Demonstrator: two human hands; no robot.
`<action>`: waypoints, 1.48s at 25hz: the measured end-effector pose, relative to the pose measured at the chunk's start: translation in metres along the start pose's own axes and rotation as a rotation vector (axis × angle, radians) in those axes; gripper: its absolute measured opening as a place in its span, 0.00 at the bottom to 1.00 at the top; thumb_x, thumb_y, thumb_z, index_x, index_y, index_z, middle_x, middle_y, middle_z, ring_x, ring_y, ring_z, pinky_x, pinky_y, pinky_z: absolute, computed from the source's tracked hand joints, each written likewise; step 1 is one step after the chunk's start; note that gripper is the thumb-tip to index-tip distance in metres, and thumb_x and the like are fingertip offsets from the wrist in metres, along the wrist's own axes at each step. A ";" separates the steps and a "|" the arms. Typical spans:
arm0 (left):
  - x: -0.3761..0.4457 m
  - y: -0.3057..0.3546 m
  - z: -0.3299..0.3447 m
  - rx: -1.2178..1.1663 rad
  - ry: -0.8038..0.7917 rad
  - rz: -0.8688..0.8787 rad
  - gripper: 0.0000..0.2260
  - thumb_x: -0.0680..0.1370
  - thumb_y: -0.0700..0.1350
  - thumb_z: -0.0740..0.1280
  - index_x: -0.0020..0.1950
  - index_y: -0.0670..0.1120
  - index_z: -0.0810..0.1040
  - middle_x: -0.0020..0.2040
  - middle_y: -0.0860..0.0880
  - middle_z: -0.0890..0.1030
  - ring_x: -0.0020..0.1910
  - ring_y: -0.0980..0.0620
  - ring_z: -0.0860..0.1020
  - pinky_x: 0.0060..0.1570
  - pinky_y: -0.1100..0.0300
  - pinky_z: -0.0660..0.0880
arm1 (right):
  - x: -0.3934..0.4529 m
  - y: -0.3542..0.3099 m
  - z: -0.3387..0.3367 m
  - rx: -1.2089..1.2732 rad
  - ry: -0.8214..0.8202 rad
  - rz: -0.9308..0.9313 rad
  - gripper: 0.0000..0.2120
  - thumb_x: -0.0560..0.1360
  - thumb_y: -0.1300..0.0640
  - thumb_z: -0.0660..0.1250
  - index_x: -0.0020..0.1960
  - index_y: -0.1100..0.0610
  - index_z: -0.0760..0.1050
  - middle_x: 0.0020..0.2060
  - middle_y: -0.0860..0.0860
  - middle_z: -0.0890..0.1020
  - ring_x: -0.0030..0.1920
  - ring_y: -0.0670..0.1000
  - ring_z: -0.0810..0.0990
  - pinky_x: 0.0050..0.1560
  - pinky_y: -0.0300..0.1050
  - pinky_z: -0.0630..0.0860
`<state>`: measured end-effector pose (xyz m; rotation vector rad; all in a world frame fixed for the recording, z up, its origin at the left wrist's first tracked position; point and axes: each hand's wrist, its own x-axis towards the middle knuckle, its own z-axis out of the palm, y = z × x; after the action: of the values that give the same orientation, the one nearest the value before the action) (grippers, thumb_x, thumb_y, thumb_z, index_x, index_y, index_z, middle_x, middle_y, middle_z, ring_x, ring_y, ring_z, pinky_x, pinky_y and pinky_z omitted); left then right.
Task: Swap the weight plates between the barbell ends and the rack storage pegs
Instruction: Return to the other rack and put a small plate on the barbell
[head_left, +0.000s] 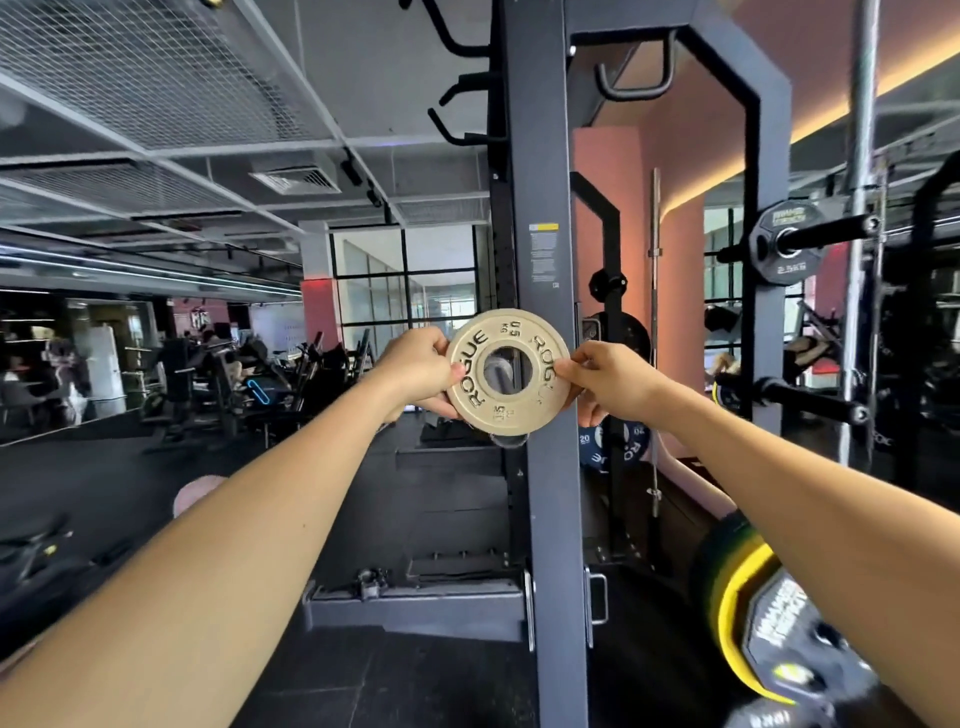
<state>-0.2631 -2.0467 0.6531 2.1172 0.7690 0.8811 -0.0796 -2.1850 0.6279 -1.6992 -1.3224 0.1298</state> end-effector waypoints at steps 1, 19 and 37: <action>-0.009 -0.006 0.004 -0.005 -0.011 -0.010 0.05 0.81 0.38 0.65 0.55 0.39 0.72 0.48 0.39 0.82 0.36 0.46 0.85 0.34 0.56 0.83 | -0.010 0.005 0.005 0.001 -0.004 0.015 0.15 0.81 0.51 0.60 0.55 0.64 0.70 0.39 0.59 0.84 0.28 0.54 0.79 0.35 0.50 0.81; -0.012 -0.050 0.040 0.044 0.039 -0.062 0.06 0.80 0.38 0.66 0.55 0.40 0.73 0.49 0.41 0.81 0.34 0.48 0.84 0.27 0.61 0.79 | -0.023 0.045 0.038 -0.054 -0.019 0.081 0.12 0.82 0.52 0.58 0.55 0.61 0.69 0.37 0.54 0.83 0.26 0.52 0.78 0.29 0.44 0.79; 0.128 -0.108 0.072 0.200 0.137 0.109 0.08 0.77 0.39 0.68 0.46 0.54 0.75 0.48 0.47 0.81 0.47 0.44 0.81 0.41 0.47 0.83 | 0.100 0.118 0.056 -0.130 -0.024 0.068 0.10 0.82 0.51 0.57 0.51 0.58 0.69 0.43 0.52 0.83 0.24 0.52 0.80 0.31 0.47 0.80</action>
<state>-0.1586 -1.9184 0.5759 2.3103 0.8492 1.0544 0.0110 -2.0675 0.5569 -1.8583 -1.3151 0.1065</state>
